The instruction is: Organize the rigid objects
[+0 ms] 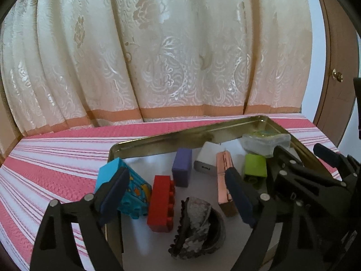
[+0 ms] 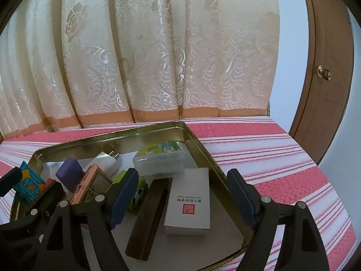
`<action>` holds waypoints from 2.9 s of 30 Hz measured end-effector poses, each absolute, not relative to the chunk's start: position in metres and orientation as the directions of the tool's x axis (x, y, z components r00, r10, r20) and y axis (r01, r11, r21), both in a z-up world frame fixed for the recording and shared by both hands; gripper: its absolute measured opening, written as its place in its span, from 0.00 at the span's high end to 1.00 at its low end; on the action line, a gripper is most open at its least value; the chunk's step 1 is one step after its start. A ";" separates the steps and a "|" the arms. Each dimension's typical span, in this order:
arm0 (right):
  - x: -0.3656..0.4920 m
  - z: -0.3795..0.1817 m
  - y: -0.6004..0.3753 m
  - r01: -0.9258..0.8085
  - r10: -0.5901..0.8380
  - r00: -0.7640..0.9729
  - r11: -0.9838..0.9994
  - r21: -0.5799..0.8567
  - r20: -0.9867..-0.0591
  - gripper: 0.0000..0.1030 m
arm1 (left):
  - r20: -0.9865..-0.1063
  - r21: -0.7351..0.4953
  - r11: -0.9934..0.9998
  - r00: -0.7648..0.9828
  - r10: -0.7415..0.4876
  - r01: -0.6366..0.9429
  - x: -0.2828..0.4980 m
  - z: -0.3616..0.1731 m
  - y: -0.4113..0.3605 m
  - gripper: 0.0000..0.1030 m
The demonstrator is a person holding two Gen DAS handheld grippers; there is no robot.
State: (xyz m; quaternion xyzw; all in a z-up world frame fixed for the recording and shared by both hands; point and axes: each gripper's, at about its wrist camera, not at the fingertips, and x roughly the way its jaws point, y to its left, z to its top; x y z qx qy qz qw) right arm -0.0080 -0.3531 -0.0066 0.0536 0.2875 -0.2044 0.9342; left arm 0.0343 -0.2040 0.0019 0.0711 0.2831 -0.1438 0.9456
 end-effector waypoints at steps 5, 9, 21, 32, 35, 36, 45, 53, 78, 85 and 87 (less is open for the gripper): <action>-0.013 -0.005 -0.352 0.424 -0.355 0.761 0.905 0.002 -0.543 0.20 | -0.485 0.099 0.951 0.849 -0.209 0.292 0.023 0.004 -0.203 0.10; -0.018 0.000 -0.346 0.439 -0.386 0.774 0.898 -0.015 -0.502 0.20 | -0.448 0.099 0.954 0.869 -0.211 0.283 0.019 0.005 -0.198 0.07; -0.040 0.007 -0.342 0.449 -0.385 0.819 0.892 0.056 -0.424 0.20 | -0.457 -0.005 0.954 0.848 -0.268 0.299 0.021 0.006 -0.184 0.01; -0.057 0.013 -0.327 0.432 -0.394 0.853 0.901 0.041 -0.341 0.20 | -0.449 -0.007 0.960 0.857 -0.253 0.279 0.016 0.007 -0.175 0.01; -0.060 0.014 -0.326 0.429 -0.392 0.856 0.902 0.042 -0.336 0.20 | -0.442 -0.001 0.960 0.861 -0.253 0.281 0.013 0.007 -0.174 0.01; -0.061 0.014 -0.326 0.428 -0.390 0.858 0.903 0.043 -0.335 0.20 | -0.438 0.003 0.959 0.863 -0.252 0.282 0.011 0.008 -0.173 0.01; -0.071 0.014 -0.319 0.417 -0.380 0.866 0.908 0.049 -0.324 0.19 | -0.403 0.044 0.956 0.881 -0.250 0.291 -0.005 0.011 -0.165 0.01; -0.085 0.016 -0.309 0.418 -0.391 0.874 0.908 0.035 -0.289 0.14 | -0.390 0.029 0.957 0.885 -0.253 0.287 -0.015 0.013 -0.151 0.01; -0.118 0.018 -0.289 0.407 -0.383 0.889 0.912 0.052 -0.251 0.12 | -0.354 0.031 0.960 0.901 -0.251 0.279 -0.041 0.017 -0.127 0.00; -0.131 0.020 -0.289 0.415 -0.389 0.894 0.905 0.087 -0.222 0.12 | -0.341 0.041 0.959 0.906 -0.250 0.280 -0.047 0.018 -0.125 0.00; -0.134 0.020 -0.288 0.418 -0.392 0.895 0.904 0.089 -0.214 0.12 | -0.337 0.043 0.959 0.907 -0.251 0.281 -0.048 0.018 -0.124 0.00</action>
